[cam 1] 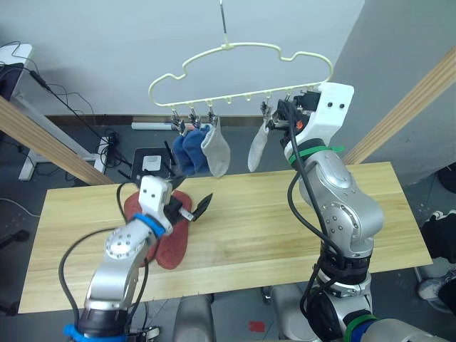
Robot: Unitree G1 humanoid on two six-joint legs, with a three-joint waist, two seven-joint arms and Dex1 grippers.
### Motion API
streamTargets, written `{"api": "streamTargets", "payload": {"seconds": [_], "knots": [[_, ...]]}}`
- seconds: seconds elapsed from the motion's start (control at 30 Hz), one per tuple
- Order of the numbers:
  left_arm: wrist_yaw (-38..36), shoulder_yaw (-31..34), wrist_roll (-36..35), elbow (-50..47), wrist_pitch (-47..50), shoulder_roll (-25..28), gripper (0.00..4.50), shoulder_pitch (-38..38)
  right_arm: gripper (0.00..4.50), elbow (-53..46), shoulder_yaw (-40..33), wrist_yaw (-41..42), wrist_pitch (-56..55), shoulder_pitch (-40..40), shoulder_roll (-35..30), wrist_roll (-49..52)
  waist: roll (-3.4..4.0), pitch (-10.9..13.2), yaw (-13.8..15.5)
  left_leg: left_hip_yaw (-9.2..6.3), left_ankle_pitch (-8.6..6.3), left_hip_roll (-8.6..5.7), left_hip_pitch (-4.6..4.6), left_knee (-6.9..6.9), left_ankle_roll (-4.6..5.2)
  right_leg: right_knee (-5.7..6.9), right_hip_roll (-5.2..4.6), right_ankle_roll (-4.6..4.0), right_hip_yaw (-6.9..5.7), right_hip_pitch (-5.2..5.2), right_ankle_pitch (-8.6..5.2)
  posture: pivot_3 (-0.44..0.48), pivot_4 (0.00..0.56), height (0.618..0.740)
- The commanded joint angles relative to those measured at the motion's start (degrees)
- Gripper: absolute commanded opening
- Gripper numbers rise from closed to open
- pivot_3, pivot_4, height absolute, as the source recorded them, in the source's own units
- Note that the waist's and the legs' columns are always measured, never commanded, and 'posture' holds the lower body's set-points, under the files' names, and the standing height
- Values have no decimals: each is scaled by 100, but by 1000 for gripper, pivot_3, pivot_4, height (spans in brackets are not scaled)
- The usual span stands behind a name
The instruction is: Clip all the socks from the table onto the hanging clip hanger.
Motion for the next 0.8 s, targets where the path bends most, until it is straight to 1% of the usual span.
{"api": "streamTargets", "payload": {"seconds": [0.03, 0.13, 0.23, 0.5, 0.6, 0.7, 0.8], "knots": [[518, 99, 90, -123, 430, -202, 4485, 190, 0, -143, 42, 88, -34, -76, 30, 67, 0, 0, 14, 0, 1, 0, 0, 0, 1, 0, 0, 0, -1, 0, 0, -119, 335, 740], [765, 26, 181, 41, 733, -335, 4485, 157, 0, -139, 46, 115, -15, -73, 36, 56, -1, 0, 13, 3, 5, -2, 0, 1, 6, -2, 0, 1, 2, 2, 1, -123, 334, 740], [1117, 131, 223, 242, 1024, -506, 4485, -2, 0, -142, 47, 120, 10, -78, 33, 51, -1, -1, 7, 2, 7, -1, 1, 0, 9, -1, 1, 0, 1, 2, 1, -128, 333, 740], [1178, -34, 392, 950, 1176, -471, 4485, -397, 0, -132, 47, 159, 24, -111, -2, 41, 0, -7, -5, 2, 7, 0, 1, -3, 9, -4, 2, -1, 1, 1, 2, -141, 327, 740], [1213, -28, 402, 1050, 1439, -477, 4485, -460, 0, -134, 48, 173, 29, -119, -5, 34, 1, -42, -9, 3, 8, -1, 1, -2, 10, -3, 2, -1, 2, 2, 2, -144, 325, 740], [1228, -39, 471, 1054, 1383, -437, 3920, -445, 0, -130, 49, 183, 23, -118, -2, 20, 0, -70, -12, 5, 7, 0, 3, -4, 9, -5, 3, -1, 3, 2, 2, -146, 324, 740], [1229, 1, 464, 1076, 1434, -449, 3077, -449, 0, -125, 56, 199, 11, -122, -2, 21, 0, -75, -13, 5, 8, 0, 4, -4, 9, -4, 3, -1, 4, 2, 2, -145, 323, 740]]}}
